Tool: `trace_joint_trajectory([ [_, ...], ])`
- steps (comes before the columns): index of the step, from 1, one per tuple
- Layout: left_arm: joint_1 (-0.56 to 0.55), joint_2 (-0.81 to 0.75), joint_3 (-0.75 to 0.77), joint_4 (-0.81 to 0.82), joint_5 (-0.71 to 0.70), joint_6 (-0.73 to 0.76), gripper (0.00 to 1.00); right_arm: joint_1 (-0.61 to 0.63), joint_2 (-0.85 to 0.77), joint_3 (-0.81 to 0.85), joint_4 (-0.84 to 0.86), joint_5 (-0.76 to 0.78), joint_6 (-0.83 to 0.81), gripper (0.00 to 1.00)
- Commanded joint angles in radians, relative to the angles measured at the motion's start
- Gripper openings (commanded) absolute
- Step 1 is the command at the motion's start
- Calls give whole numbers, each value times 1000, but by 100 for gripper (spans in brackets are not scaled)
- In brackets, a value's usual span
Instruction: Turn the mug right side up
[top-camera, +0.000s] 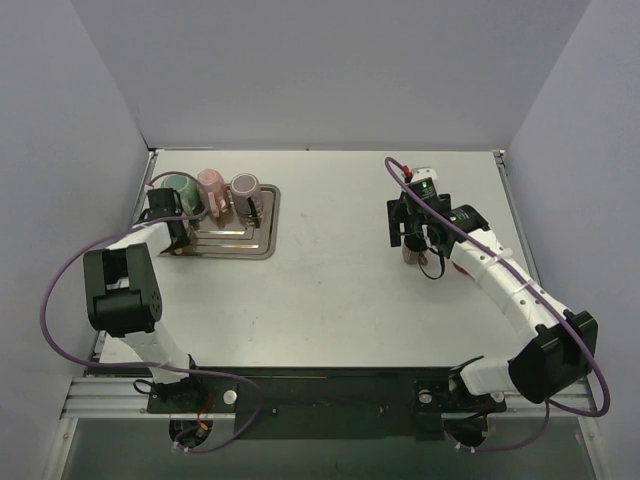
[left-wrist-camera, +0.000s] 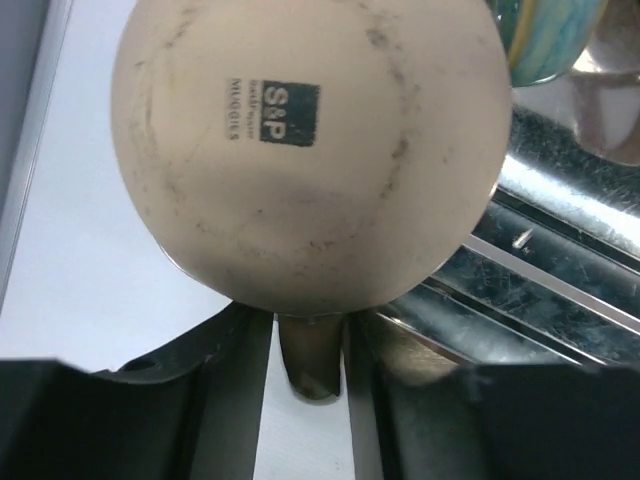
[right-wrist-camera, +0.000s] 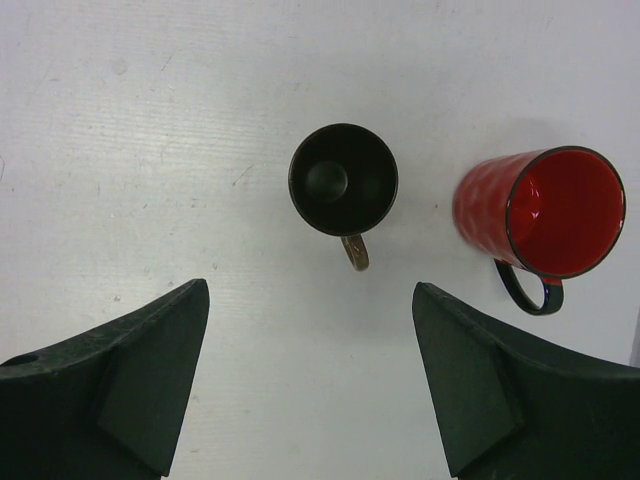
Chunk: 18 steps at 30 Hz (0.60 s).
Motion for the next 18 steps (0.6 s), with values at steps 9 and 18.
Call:
trace_joint_trajectory([
  [9,111,-258,-33,-32,223,61,0,38,-94,-3,-61,55,-21,77],
  [18,134,-481,140,-399,882,130,0,248,-266,7,130,-14,74,78],
])
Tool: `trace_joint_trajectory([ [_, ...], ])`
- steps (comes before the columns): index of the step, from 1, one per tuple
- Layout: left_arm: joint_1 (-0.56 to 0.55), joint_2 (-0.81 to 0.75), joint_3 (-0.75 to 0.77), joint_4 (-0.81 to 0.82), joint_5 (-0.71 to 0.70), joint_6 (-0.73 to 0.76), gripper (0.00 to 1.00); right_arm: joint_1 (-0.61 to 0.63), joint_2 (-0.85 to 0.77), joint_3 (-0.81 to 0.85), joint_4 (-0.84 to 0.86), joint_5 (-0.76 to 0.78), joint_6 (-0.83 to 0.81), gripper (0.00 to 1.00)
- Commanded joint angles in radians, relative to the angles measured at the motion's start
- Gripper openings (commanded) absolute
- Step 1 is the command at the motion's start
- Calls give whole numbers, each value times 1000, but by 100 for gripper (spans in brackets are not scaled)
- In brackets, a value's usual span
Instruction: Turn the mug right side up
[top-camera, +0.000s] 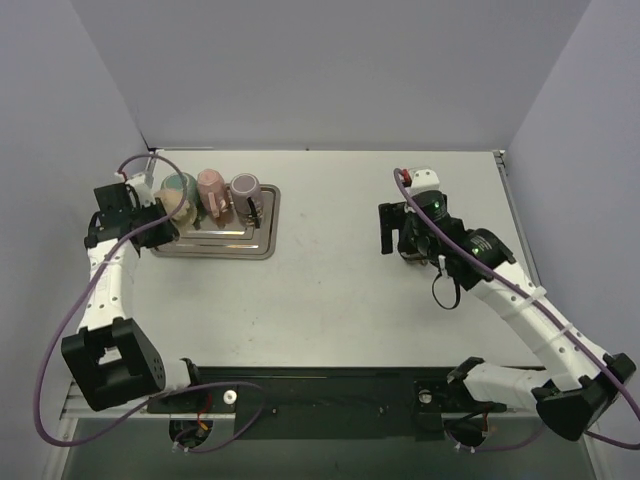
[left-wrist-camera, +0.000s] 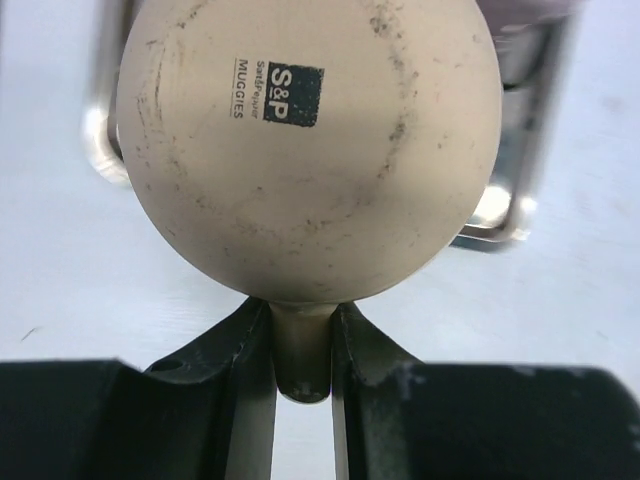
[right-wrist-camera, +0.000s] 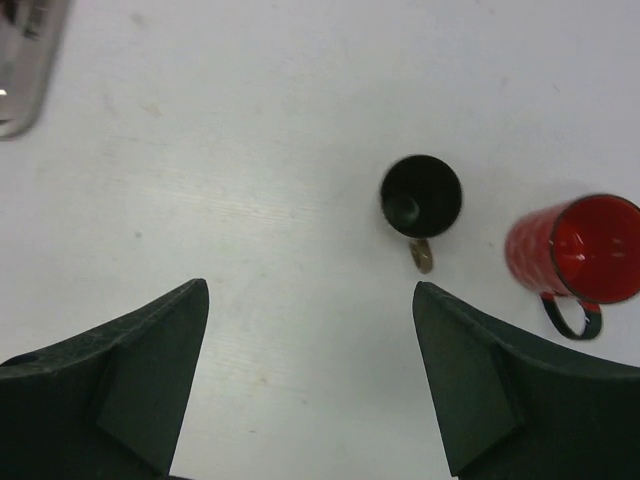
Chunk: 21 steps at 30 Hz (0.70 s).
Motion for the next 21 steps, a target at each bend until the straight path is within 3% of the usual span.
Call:
trace_joint_trajectory([
  [1,-47,-93,155,-100,540,38,0,182,-81,10,200,-7,55,79],
  [4,-144,-107,230,-128,676,-11,0,279,-72,-12,424,-123,70,82],
  [6,-210,-116,278,-112,771,-60,0,294,-52,-46,659,-315,172,84],
  [7,-236,-122,299,-99,820,-82,0,294,-43,-57,805,-345,203,84],
  [10,-321,-130,322,-45,897,-177,0,307,20,-43,1033,-415,314,84],
  [15,-392,-157,282,142,988,-365,0,313,87,-25,1147,-371,421,82],
  [21,-437,-162,261,254,999,-467,0,311,104,-46,1221,-357,498,76],
])
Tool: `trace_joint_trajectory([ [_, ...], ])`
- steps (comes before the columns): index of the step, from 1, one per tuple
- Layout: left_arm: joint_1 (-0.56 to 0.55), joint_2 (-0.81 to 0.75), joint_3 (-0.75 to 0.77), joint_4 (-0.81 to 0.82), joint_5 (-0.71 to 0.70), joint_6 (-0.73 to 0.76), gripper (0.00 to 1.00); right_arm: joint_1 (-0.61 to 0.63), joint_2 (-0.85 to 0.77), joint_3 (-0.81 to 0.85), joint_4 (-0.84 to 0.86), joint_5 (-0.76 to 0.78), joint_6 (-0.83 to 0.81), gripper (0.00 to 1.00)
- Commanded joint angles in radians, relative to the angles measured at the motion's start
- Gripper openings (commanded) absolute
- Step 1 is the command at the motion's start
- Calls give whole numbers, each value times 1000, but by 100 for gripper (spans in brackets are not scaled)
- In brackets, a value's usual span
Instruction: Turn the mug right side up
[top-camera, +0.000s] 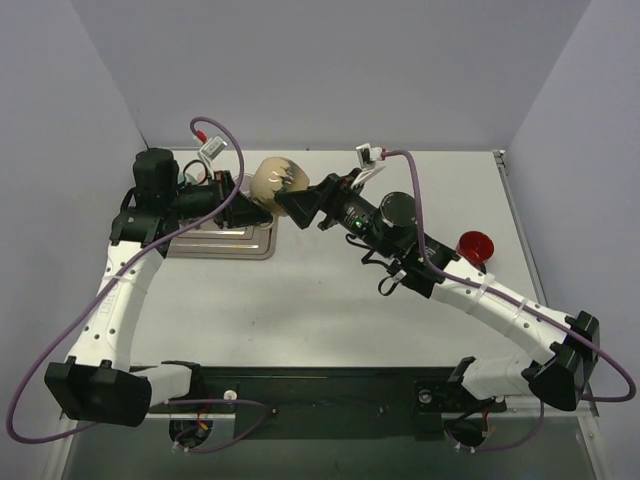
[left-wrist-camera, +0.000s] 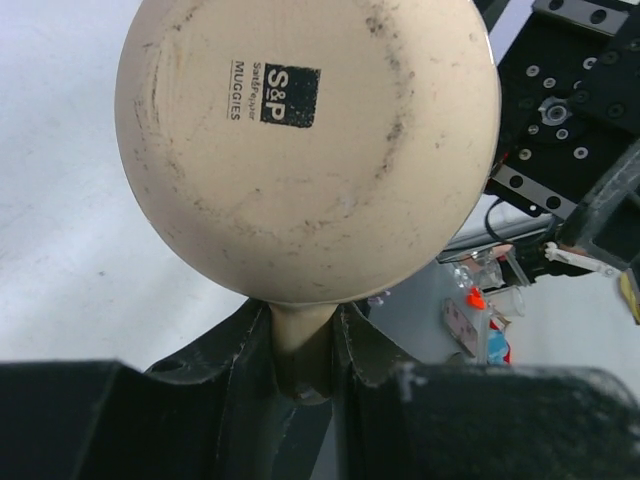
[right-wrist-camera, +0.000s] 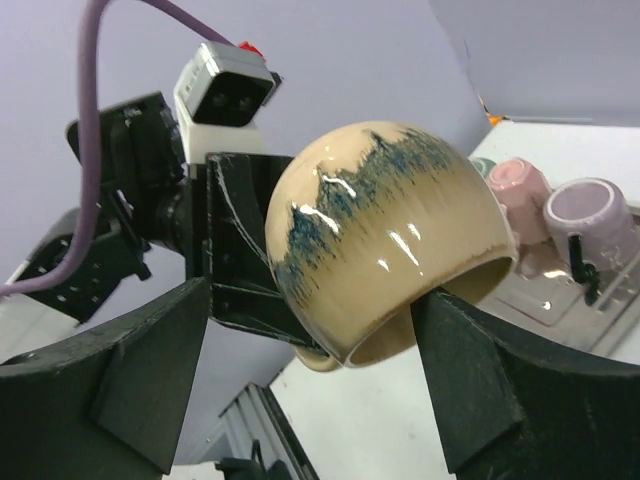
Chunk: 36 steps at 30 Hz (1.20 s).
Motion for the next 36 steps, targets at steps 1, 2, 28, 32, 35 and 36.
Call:
trace_joint_trajectory([
  [1,-26,-37,-5,249,89,-125,0,6,-6,-1,207,-13,92,76],
  [2,-35,-32,-13,260,81,-125,0,5,-3,-3,220,-12,98,74],
  [28,72,253,-42,-3,-885,441,91,-262,434,368,-954,119,-379,0],
  [32,51,329,-12,28,-943,407,92,-316,540,381,-978,24,-352,0],
  [35,25,380,14,36,-962,407,93,-331,591,385,-1009,41,-347,0],
  [36,18,406,19,42,-977,406,93,-336,598,381,-1010,36,-344,0],
])
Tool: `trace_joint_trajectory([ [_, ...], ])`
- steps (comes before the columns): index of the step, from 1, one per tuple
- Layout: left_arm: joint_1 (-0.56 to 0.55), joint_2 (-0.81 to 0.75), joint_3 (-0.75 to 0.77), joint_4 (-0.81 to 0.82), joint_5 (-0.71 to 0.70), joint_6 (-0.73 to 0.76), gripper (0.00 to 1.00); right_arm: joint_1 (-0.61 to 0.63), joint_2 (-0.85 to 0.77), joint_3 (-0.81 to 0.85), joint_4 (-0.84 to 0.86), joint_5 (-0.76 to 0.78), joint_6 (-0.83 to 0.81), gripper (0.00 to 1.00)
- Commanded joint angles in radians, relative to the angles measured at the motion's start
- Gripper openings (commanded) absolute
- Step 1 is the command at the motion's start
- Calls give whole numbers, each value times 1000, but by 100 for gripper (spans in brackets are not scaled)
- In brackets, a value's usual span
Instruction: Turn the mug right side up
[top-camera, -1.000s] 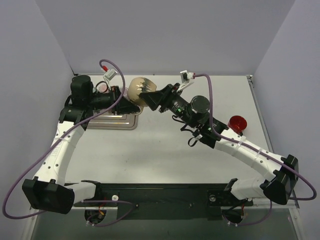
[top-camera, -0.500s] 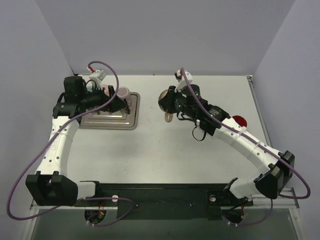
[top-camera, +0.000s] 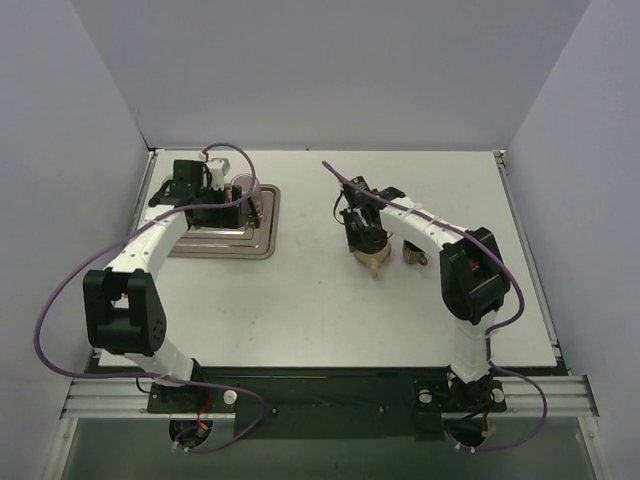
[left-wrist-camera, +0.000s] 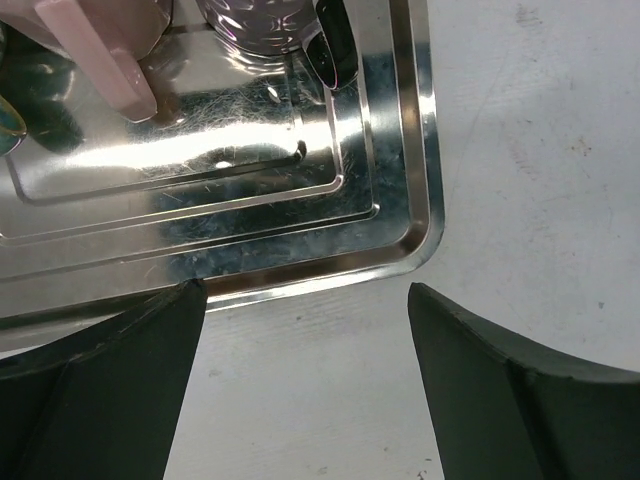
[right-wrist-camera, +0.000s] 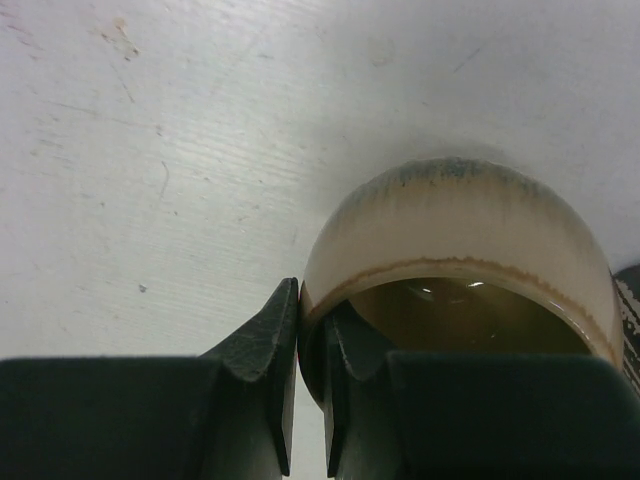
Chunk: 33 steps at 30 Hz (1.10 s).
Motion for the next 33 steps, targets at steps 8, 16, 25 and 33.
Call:
trace_joint_trajectory([
  [8,-67,205,123,142,-179,-86,93,-51,-15,11,4,-60,23,27],
  [16,-124,315,187,216,-245,-134,94,-19,-165,-36,-1,56,19,80],
  [25,-151,455,305,197,-375,-180,86,59,-317,-99,-23,280,-27,85],
  [33,-156,504,347,218,-458,-107,43,142,-385,-97,-21,277,-82,85],
])
